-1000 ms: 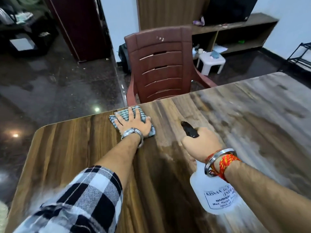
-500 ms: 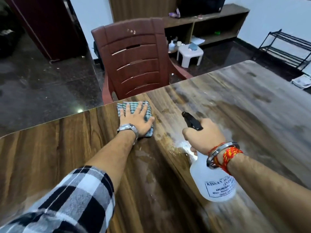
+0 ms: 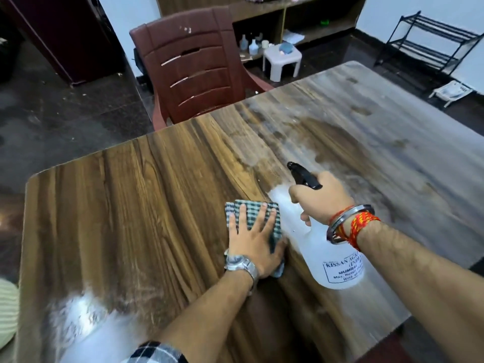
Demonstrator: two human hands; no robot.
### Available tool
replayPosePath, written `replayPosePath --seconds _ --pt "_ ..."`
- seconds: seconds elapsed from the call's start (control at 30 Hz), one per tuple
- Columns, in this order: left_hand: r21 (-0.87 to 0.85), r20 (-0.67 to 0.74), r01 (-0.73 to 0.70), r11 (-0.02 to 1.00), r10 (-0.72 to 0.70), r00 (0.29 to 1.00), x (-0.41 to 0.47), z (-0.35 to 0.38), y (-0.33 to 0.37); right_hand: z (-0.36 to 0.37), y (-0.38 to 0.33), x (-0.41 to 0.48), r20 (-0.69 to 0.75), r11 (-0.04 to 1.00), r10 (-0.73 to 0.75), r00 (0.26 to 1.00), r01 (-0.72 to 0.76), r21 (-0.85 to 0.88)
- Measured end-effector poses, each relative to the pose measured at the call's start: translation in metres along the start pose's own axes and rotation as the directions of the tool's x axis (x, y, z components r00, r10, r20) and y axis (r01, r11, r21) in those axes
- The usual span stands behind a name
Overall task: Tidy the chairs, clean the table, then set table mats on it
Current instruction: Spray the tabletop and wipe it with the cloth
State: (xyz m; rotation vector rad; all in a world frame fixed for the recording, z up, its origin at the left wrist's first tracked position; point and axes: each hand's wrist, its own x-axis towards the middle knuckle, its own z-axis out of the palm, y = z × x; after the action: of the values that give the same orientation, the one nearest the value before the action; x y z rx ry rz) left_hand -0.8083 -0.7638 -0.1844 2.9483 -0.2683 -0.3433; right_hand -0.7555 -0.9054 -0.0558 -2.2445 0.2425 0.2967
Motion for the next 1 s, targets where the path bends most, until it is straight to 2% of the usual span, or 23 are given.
replayPosePath --seconds 0.13,0.37,0.77,0.9,1.0 --pt "-0.030 0.035 -0.090 0.995 0.091 0.995 -0.068 0.018 0.057 -0.013 0.024 -0.040 0.016 0.999 -0.008 1.000 0.009 -0.033" --pt "-0.022 0.018 -0.068 0.997 0.068 0.998 -0.131 0.033 0.085 -0.004 0.059 -0.101 0.108 0.996 0.068 0.992 -0.062 -0.061" --pt "-0.061 -0.050 0.167 0.984 -0.170 0.984 -0.193 0.059 0.084 0.011 0.100 -0.154 0.154 0.990 0.093 0.984 -0.075 -0.115" --pt "-0.103 -0.066 0.362 0.926 -0.370 0.927 -0.201 0.061 0.078 0.005 0.108 -0.159 0.120 0.987 0.133 0.984 -0.120 -0.110" --pt "-0.123 -0.059 0.455 0.882 -0.464 0.884 -0.200 0.064 0.066 -0.006 0.110 -0.153 0.086 0.990 0.106 0.991 -0.097 -0.102"
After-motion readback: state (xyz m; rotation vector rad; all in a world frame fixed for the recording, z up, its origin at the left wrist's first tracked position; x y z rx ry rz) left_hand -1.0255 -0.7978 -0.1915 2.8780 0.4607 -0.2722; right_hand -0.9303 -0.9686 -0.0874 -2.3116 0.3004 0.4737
